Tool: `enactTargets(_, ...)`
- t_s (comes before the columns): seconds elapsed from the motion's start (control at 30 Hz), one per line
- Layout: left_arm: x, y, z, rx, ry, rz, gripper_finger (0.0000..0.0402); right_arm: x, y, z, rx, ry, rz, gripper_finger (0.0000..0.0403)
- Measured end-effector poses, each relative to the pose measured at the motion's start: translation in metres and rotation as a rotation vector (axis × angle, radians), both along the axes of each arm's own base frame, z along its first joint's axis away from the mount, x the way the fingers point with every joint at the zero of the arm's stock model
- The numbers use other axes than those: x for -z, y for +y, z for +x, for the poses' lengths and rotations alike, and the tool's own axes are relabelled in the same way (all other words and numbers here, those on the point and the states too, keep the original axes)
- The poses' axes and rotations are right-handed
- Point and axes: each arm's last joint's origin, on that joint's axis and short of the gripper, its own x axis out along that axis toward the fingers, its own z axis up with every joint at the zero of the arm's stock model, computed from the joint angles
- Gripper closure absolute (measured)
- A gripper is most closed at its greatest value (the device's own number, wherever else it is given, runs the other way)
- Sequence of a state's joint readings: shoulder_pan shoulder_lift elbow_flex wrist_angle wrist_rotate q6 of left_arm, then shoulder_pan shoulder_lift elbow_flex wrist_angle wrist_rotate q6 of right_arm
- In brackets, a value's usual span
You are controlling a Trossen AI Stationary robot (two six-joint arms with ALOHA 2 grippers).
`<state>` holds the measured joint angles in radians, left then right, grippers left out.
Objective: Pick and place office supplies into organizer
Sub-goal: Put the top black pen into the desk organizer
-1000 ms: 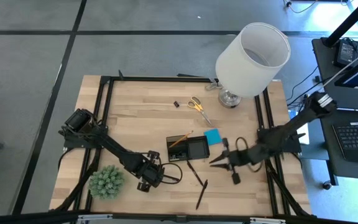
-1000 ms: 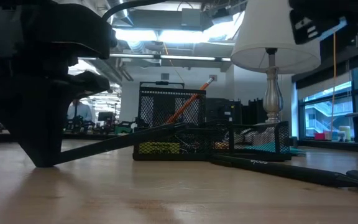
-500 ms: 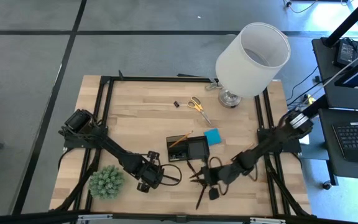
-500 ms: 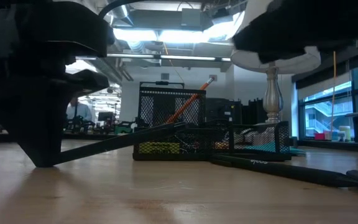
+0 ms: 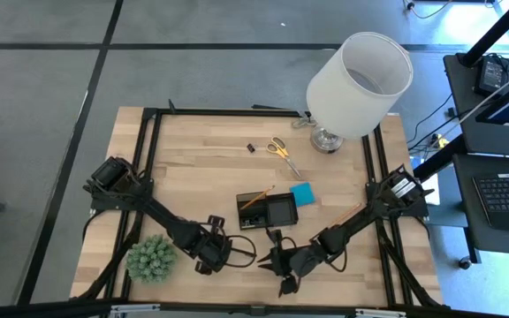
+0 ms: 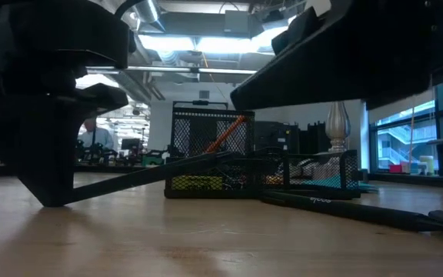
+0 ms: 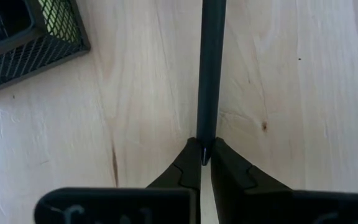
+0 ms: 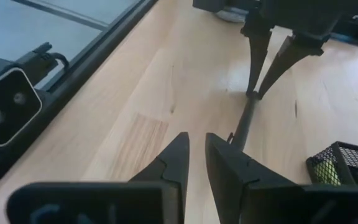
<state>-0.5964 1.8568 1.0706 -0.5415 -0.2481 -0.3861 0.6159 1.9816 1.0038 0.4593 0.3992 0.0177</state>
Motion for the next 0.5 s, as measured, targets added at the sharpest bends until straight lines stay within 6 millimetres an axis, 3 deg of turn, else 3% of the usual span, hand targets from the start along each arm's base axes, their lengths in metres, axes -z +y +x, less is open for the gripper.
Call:
enactTargets(0.27, 0.0000, -0.0022, -0.0015, 0.002, -0.007, 0.008, 0.0390, -0.0009, 0.0004, 0.0011, 0.001, 0.010, -0.007, 0.0336)
enactTargets(0.5, 0.0000, -0.0024, -0.0016, 0.002, -0.007, 0.008, 0.0390, -0.0006, -0.0025, 0.0028, 0.024, 0.018, 0.020, 0.0263)
